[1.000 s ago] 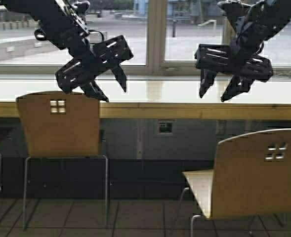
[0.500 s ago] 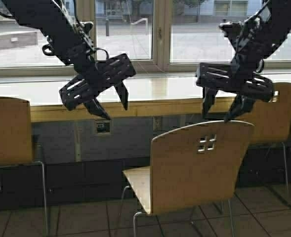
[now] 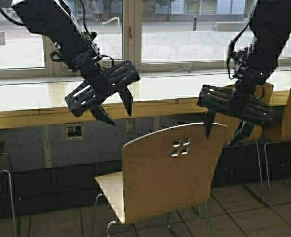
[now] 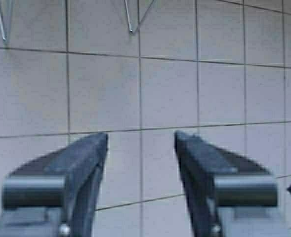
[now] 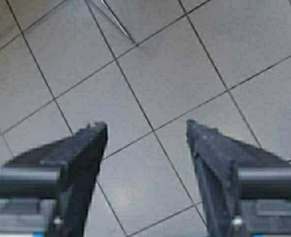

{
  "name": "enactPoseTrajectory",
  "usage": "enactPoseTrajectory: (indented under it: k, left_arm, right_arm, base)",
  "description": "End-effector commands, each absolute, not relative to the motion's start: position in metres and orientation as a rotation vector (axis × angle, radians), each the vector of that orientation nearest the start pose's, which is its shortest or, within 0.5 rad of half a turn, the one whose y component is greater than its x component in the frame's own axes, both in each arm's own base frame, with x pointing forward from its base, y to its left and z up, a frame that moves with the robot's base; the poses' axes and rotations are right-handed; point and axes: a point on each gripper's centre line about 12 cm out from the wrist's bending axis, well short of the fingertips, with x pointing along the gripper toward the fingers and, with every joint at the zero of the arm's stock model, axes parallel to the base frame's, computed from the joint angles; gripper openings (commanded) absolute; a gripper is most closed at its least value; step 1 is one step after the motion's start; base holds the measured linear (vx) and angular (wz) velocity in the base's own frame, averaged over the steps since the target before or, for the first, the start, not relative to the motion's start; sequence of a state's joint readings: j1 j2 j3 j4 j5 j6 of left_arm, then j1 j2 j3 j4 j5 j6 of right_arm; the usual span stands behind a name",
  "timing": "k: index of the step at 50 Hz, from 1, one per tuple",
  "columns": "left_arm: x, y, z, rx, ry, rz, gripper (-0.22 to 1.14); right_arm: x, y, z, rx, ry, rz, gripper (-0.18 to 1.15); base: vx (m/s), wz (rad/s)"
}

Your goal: Push the chairs under the table

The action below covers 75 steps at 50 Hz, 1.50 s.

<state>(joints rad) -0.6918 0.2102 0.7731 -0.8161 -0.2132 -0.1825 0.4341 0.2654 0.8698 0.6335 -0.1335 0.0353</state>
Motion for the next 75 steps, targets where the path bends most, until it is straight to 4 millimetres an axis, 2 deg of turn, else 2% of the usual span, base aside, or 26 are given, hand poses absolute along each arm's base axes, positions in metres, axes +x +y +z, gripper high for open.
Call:
enactPoseTrajectory:
  k: [1, 8, 14, 22, 30, 37, 43, 55, 61, 65, 70, 75]
  left_arm:
    - [0.297, -0.225, 0.072, -0.681, 0.933, -0.031, 0.8]
    - [0.297, -0.229, 0.06, -0.872, 0.966, 0.093, 0.81]
    - [0.301, -0.241, 0.055, -1.037, 0.971, 0.174, 0.81]
    - [0.305, -0.262, 0.042, -1.136, 0.98, 0.221, 0.81]
    - [0.294, -0.282, 0.021, -1.232, 1.011, 0.307, 0.81]
    - [0.302, -0.284, 0.011, -1.276, 0.977, 0.354, 0.82]
    - [0.305, -0.283, 0.009, -1.282, 0.959, 0.361, 0.82]
    - [0.308, -0.278, 0.005, -1.299, 0.954, 0.392, 0.86]
    - [0.303, -0.271, -0.012, -1.347, 0.953, 0.497, 0.86]
    - [0.297, -0.275, -0.028, -1.383, 0.964, 0.573, 0.86]
    - [0.296, -0.282, -0.03, -1.425, 0.956, 0.604, 0.86]
    - [0.303, -0.284, -0.026, -1.445, 0.921, 0.589, 0.86]
  right_arm:
    - [0.309, 0.127, 0.032, 0.443, 0.983, -0.103, 0.87]
    - [0.314, 0.121, 0.028, 0.622, 0.962, -0.262, 0.87]
    - [0.327, 0.123, 0.03, 0.705, 0.945, -0.305, 0.87]
    - [0.34, 0.129, 0.029, 0.785, 0.969, -0.323, 0.87]
    - [0.336, 0.126, 0.023, 0.838, 1.046, -0.343, 0.87]
    - [0.337, 0.119, 0.018, 0.854, 1.086, -0.351, 0.87]
    - [0.347, 0.119, 0.02, 0.872, 1.125, -0.318, 0.88]
    - [0.364, 0.126, 0.038, 0.924, 1.099, -0.275, 0.88]
    - [0.365, 0.124, 0.035, 0.953, 1.098, -0.3, 0.88]
    - [0.365, 0.116, 0.028, 0.978, 1.1, -0.34, 0.88]
    - [0.365, 0.108, 0.023, 0.988, 1.106, -0.364, 0.88]
    - [0.363, 0.106, 0.018, 0.983, 1.115, -0.376, 0.88]
  base:
    - [0.17, -0.06]
    - [0.19, -0.04]
    - [0.21, -0.02]
    - [0.22, -0.03]
    - [0.2, -0.03]
    - [0.18, -0.02]
    - [0.15, -0.03]
    - [0.14, -0.04]
    - [0.13, -0.04]
    - [0.11, 0.01]
    - [0.11, 0.02]
    - [0.09, 0.07]
